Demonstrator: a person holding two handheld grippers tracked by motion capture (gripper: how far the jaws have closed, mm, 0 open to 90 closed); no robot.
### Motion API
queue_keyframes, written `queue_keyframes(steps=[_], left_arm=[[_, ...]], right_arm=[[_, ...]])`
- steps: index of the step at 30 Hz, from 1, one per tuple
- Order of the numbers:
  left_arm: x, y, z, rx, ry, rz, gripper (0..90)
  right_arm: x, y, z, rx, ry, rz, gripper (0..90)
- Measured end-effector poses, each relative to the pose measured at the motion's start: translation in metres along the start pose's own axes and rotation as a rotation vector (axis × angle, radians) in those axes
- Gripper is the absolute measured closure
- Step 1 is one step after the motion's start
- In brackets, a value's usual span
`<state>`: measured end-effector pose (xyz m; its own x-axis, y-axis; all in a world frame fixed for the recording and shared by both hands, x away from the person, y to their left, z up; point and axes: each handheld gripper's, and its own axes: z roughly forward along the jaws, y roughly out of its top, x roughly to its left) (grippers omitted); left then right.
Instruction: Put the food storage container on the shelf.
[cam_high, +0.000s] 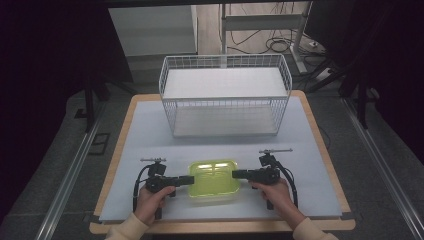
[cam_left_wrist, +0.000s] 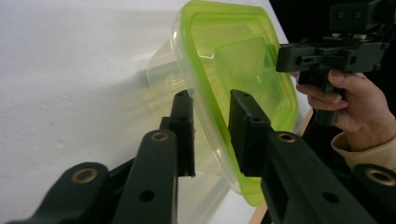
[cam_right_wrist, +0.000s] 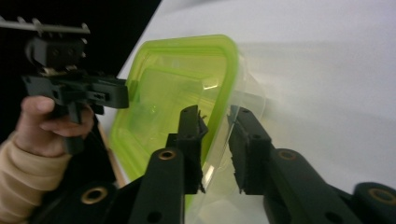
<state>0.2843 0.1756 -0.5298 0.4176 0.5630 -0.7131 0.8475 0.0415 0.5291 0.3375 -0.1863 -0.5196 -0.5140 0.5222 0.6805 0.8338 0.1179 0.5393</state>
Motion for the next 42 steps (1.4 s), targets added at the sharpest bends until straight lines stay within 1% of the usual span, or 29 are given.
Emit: queue_keyframes(steps=[1, 3, 6, 7, 8, 9, 10, 13, 15, 16, 19, 20, 21, 23, 28, 31, 33, 34, 35, 36, 37, 38, 42], left_arm=[[0.000, 0.000, 0.000, 0.000, 0.000, 0.000, 75.8], [-0.003, 0.000, -0.002, -0.006, -0.003, 0.015, 76.6], [-0.007, 0.001, -0.007, -0.032, -0.019, 0.037, 79.7], [-0.009, 0.002, -0.007, -0.033, -0.013, 0.052, 80.5], [-0.013, 0.002, -0.009, -0.038, 0.010, 0.082, 81.3], [-0.013, 0.002, -0.009, -0.038, 0.010, 0.082, 81.5], [-0.015, 0.002, -0.009, -0.043, 0.009, 0.086, 81.5], [-0.014, 0.002, -0.010, -0.043, 0.002, 0.085, 81.7], [-0.015, 0.003, -0.010, -0.048, -0.001, 0.086, 81.7], [-0.016, 0.003, -0.011, -0.053, -0.001, 0.094, 81.7], [-0.018, 0.003, -0.012, -0.056, 0.000, 0.103, 81.7], [-0.020, 0.006, -0.014, -0.058, -0.004, 0.114, 81.7], [-0.020, 0.006, -0.014, -0.058, -0.004, 0.114, 81.7], [-0.024, 0.010, -0.017, -0.068, -0.006, 0.132, 81.7], [-0.028, 0.015, -0.019, -0.079, -0.010, 0.144, 81.7], [-0.031, 0.018, -0.020, -0.086, -0.004, 0.153, 81.6], [-0.031, 0.021, -0.022, -0.086, -0.007, 0.161, 81.6], [-0.033, 0.025, -0.025, -0.091, -0.010, 0.169, 81.6], [-0.033, 0.025, -0.025, -0.091, -0.010, 0.169, 81.7], [-0.034, 0.027, -0.026, -0.095, -0.012, 0.173, 81.7], [-0.035, 0.029, -0.027, -0.097, -0.014, 0.178, 81.7], [-0.037, 0.032, -0.029, -0.102, -0.018, 0.188, 81.7], [-0.041, 0.036, -0.030, -0.106, -0.021, 0.205, 81.7]], right_arm=[[0.000, 0.000, 0.000, 0.000, 0.000, 0.000, 76.0], [0.001, 0.000, -0.002, -0.010, 0.003, -0.002, 77.7], [0.004, 0.000, -0.005, -0.025, 0.002, 0.003, 79.9], [0.005, 0.000, -0.006, -0.028, 0.001, 0.002, 80.5], [0.007, -0.001, -0.007, -0.035, -0.011, -0.015, 80.9], [0.007, -0.001, -0.007, -0.035, -0.011, -0.015, 80.9], [0.010, -0.001, -0.008, -0.040, -0.019, -0.019, 81.0], [0.013, -0.001, -0.009, -0.053, -0.019, -0.038, 81.0], [0.014, -0.001, -0.010, -0.053, -0.020, -0.040, 81.0], [0.016, 0.000, -0.012, -0.064, -0.022, -0.053, 81.0], [0.017, 0.000, -0.013, -0.065, -0.023, -0.061, 81.0], [0.019, 0.001, -0.015, -0.072, -0.021, -0.068, 81.0], [0.019, 0.001, -0.015, -0.072, -0.021, -0.068, 81.0], [0.023, 0.004, -0.018, -0.084, -0.015, -0.080, 81.0], [0.029, 0.011, -0.024, -0.101, -0.018, -0.105, 81.0], [0.030, 0.014, -0.024, -0.106, -0.017, -0.112, 81.0], [0.031, 0.016, -0.024, -0.105, -0.014, -0.109, 81.0], [0.033, 0.019, -0.025, -0.113, -0.010, -0.117, 81.0], [0.033, 0.019, -0.025, -0.113, -0.010, -0.117, 81.0], [0.037, 0.022, -0.027, -0.122, -0.013, -0.131, 80.9], [0.037, 0.022, -0.027, -0.122, -0.013, -0.131, 80.9], [0.042, 0.025, -0.030, -0.131, -0.016, -0.145, 81.0], [0.047, 0.027, -0.035, -0.147, -0.024, -0.166, 81.0]])
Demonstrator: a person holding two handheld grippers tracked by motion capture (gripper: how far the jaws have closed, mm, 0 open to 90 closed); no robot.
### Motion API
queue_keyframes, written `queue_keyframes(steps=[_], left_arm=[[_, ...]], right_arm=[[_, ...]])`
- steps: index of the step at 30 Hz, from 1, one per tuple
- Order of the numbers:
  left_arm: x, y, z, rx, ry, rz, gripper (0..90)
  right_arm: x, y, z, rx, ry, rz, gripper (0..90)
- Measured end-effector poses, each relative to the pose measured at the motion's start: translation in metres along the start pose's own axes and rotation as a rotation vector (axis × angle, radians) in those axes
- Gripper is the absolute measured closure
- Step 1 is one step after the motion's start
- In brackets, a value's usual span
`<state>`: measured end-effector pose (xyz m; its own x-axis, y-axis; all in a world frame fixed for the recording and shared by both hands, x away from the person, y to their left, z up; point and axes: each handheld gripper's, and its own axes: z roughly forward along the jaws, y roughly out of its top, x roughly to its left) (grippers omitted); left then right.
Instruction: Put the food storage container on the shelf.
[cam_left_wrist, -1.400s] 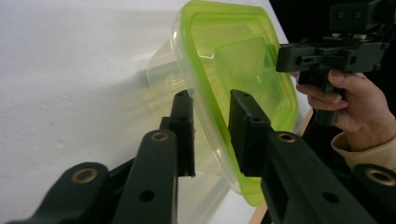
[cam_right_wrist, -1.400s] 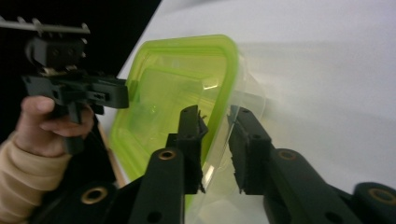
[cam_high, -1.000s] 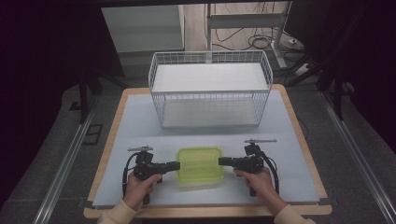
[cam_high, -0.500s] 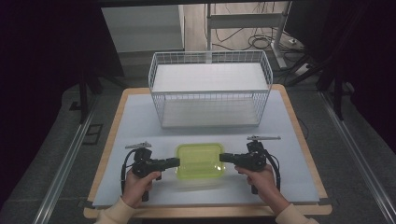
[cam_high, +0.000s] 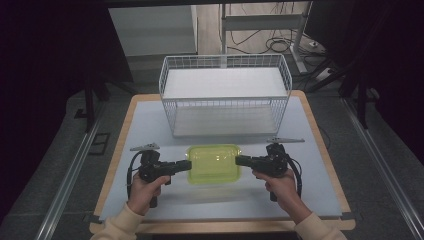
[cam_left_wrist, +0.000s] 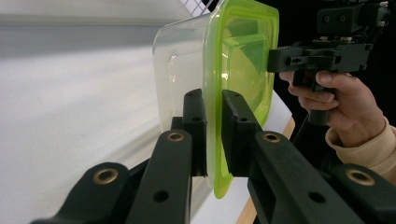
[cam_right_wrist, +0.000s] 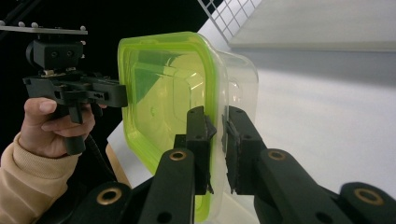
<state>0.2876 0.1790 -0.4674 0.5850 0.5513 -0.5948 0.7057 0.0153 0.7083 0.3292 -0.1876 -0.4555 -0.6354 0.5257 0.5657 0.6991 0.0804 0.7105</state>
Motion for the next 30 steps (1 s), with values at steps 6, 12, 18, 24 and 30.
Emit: queue_keyframes(steps=[6, 12, 18, 24, 30], left_arm=[[-0.004, 0.006, 0.000, -0.002, -0.001, 0.018, 81.7], [-0.008, 0.014, 0.001, -0.007, 0.001, 0.034, 81.7], [-0.010, 0.019, 0.001, -0.011, -0.007, 0.035, 81.8], [-0.012, 0.022, 0.001, -0.015, -0.008, 0.042, 81.7], [-0.015, 0.028, 0.000, -0.021, -0.012, 0.049, 81.8]], right_arm=[[0.002, 0.003, -0.005, -0.016, -0.002, -0.003, 81.0], [0.004, 0.010, -0.010, -0.031, -0.006, -0.021, 81.0], [0.007, 0.015, -0.014, -0.044, -0.010, -0.035, 81.0], [0.007, 0.017, -0.016, -0.049, -0.013, -0.039, 81.0], [0.011, 0.022, -0.019, -0.058, -0.016, -0.053, 81.0]])
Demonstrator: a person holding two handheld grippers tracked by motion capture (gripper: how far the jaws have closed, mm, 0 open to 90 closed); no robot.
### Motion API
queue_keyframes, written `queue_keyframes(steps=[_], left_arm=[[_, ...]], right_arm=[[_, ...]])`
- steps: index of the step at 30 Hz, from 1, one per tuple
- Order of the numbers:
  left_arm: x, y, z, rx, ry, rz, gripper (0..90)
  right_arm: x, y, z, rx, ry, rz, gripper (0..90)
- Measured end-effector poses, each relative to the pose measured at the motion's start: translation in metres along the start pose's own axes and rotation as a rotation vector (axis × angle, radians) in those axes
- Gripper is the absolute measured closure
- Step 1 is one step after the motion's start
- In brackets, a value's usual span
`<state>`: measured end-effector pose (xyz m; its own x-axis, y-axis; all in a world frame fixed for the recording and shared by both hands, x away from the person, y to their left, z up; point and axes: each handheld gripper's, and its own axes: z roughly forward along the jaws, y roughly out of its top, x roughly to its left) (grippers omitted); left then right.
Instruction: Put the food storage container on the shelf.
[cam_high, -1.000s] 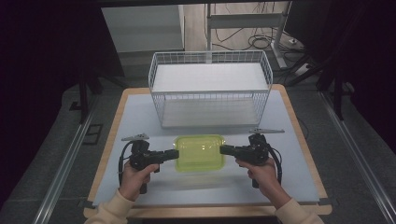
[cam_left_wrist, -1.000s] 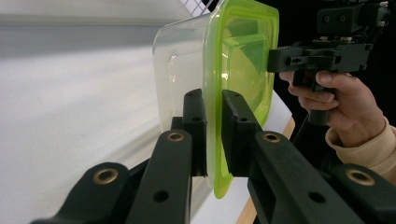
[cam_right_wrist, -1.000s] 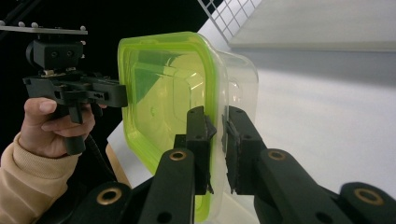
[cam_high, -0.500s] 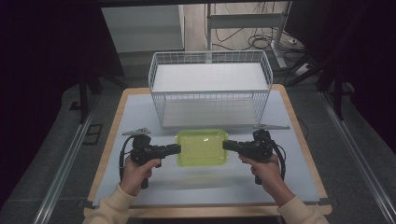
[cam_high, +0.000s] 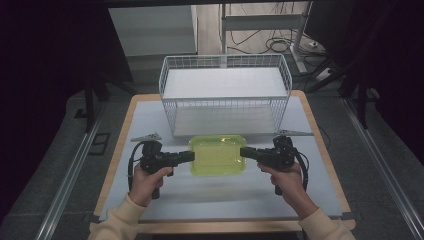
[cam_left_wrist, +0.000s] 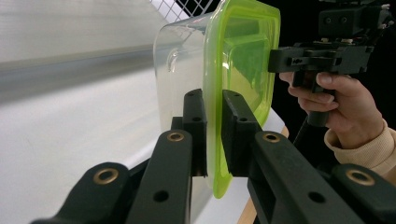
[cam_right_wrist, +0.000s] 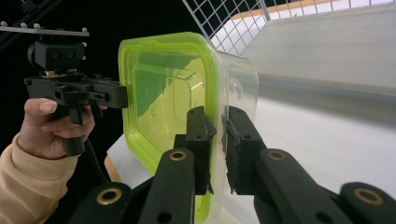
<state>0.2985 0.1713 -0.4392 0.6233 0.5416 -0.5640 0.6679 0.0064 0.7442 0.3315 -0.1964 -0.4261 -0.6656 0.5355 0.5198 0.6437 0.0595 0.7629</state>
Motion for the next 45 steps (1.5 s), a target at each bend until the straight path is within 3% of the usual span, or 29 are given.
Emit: queue_keyframes(steps=[28, 45], left_arm=[[-0.013, 0.042, -0.010, -0.037, 0.006, 0.043, 81.8], [-0.016, 0.072, -0.006, -0.035, 0.008, 0.059, 81.8]], right_arm=[[0.019, 0.043, -0.010, -0.037, -0.029, -0.067, 81.1], [0.018, 0.067, -0.015, -0.065, -0.039, -0.065, 81.0]])
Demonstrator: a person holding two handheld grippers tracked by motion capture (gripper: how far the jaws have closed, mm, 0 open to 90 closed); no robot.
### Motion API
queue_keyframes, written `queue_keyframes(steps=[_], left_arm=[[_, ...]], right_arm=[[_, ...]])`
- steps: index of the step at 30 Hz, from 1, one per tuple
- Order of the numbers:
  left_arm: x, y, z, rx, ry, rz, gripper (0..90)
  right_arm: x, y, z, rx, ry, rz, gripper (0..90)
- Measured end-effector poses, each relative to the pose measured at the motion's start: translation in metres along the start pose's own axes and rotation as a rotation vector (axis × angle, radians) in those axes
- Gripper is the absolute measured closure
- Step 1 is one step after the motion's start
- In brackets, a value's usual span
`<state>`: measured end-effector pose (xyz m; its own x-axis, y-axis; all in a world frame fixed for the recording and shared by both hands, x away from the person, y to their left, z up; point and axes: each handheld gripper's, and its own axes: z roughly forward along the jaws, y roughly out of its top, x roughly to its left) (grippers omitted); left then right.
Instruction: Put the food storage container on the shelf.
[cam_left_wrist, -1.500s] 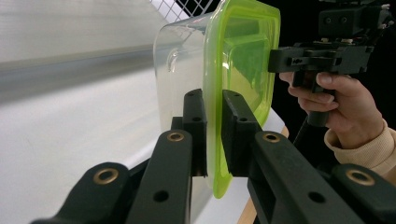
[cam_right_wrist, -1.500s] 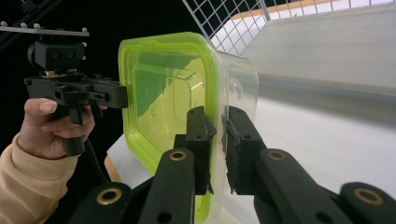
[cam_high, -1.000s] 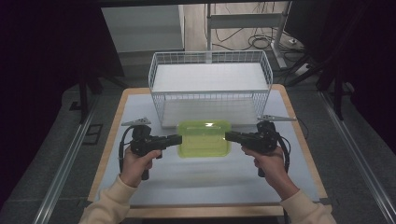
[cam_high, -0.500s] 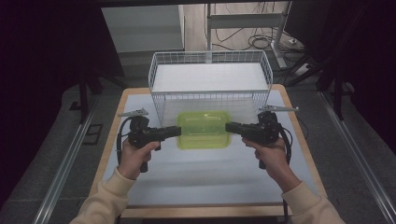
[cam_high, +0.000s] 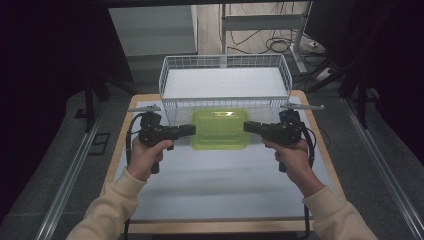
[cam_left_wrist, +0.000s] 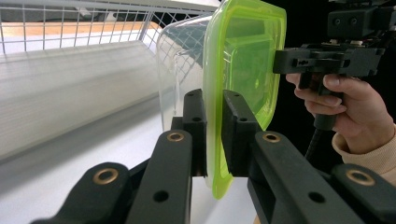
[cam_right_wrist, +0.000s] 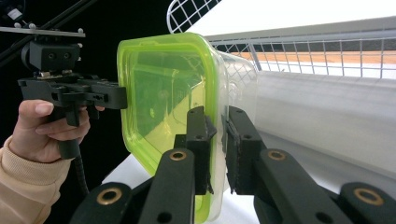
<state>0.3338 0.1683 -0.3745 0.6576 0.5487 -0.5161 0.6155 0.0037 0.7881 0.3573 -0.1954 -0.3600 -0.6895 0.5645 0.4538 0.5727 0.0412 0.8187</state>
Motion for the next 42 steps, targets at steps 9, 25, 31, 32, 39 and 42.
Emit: queue_keyframes(steps=[9, 25, 31, 32, 39, 42], left_arm=[[0.000, 0.008, 0.003, -0.013, -0.018, 0.007, 81.8], [-0.001, 0.029, 0.005, -0.018, -0.003, 0.034, 81.8], [-0.002, 0.039, 0.007, -0.020, -0.001, 0.058, 81.7], [-0.002, 0.042, 0.007, -0.018, -0.001, 0.059, 81.8], [-0.004, 0.059, 0.010, -0.024, 0.002, 0.079, 81.7], [-0.003, 0.062, 0.010, -0.028, -0.001, 0.091, 81.7]], right_arm=[[0.001, 0.011, -0.005, -0.007, -0.014, -0.021, 81.0], [-0.001, 0.029, -0.006, -0.024, -0.025, -0.037, 81.1], [-0.002, 0.035, -0.007, -0.034, -0.027, -0.036, 81.1], [-0.002, 0.037, -0.008, -0.036, -0.026, -0.036, 81.0], [-0.006, 0.051, -0.010, -0.063, -0.030, -0.039, 81.0], [-0.006, 0.054, -0.009, -0.066, -0.031, -0.039, 81.0]])
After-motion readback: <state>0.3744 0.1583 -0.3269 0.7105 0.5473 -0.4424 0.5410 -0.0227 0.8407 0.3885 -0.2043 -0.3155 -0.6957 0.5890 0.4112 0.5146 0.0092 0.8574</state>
